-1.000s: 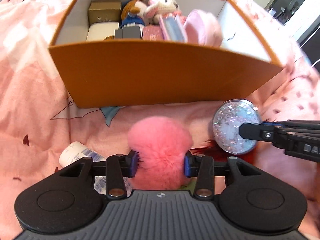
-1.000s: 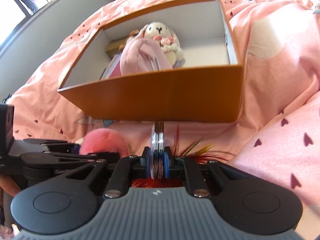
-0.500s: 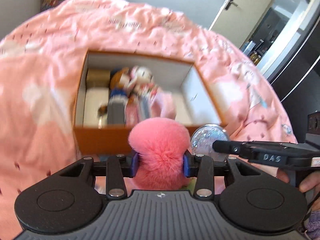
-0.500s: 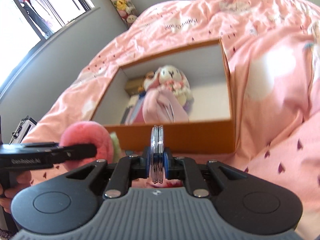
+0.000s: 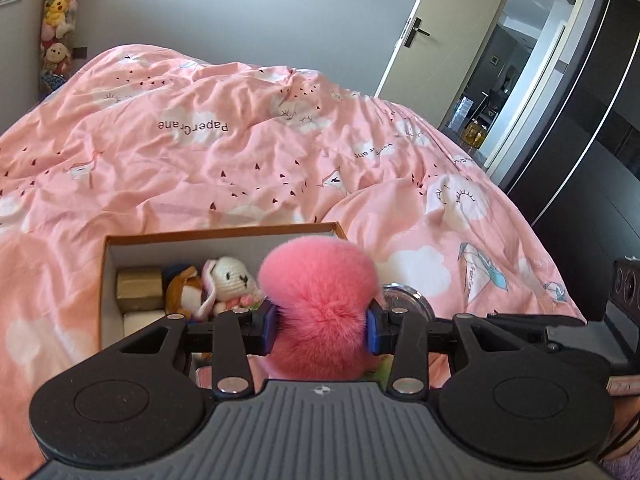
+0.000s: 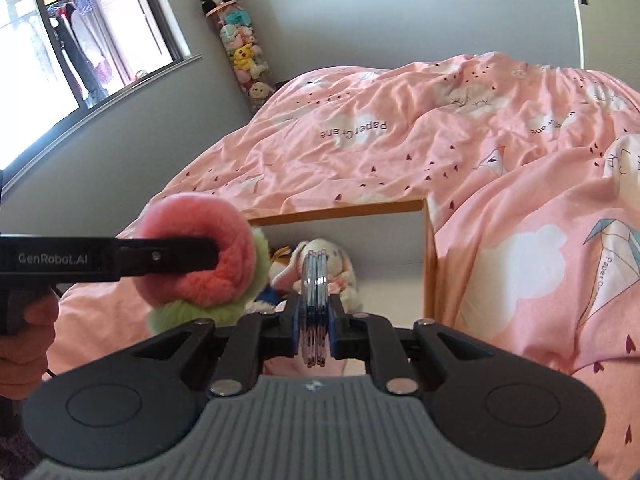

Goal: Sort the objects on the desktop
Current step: 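Lift the pom-pom and mirror and carry them over the shoebox with both grippers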

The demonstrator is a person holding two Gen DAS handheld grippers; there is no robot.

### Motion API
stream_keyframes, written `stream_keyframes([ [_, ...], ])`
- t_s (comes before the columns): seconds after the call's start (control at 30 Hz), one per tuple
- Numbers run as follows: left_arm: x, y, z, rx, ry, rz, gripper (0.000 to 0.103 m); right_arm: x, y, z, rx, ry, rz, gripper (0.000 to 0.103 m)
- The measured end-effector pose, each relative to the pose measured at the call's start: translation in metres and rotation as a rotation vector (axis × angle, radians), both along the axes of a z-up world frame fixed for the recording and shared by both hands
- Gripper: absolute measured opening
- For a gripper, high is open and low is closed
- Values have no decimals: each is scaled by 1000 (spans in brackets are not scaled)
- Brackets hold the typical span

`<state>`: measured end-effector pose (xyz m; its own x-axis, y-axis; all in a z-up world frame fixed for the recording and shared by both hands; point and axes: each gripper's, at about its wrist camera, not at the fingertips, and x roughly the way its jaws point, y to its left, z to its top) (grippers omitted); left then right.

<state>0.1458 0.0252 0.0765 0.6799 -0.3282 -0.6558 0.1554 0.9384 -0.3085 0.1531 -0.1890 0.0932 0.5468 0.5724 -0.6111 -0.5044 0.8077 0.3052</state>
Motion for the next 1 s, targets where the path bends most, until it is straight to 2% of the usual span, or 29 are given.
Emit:
stream_keyframes([
  [0.17, 40, -11, -16, 9, 20, -2, 47, 21, 5, -16, -34, 3, -38, 14],
  [0.27, 62, -20, -31, 50, 50, -5, 47, 34, 8, -31, -43, 34, -55, 14],
  [0.6, 121, -32, -81, 180, 139, 2, 45, 62, 28, -69, -99, 43, -135, 14],
  [0.63, 125, -33, -84, 194, 147, 2, 44, 63, 30, -71, -107, 43, -134, 14],
  [0.7, 131, -35, -88, 211, 154, -12, 33, 67, 32, -74, -119, 38, -135, 14],
  [1.0, 135, -36, -90, 228, 168, -7, 33, 79, 34, -79, -120, 39, -140, 14],
])
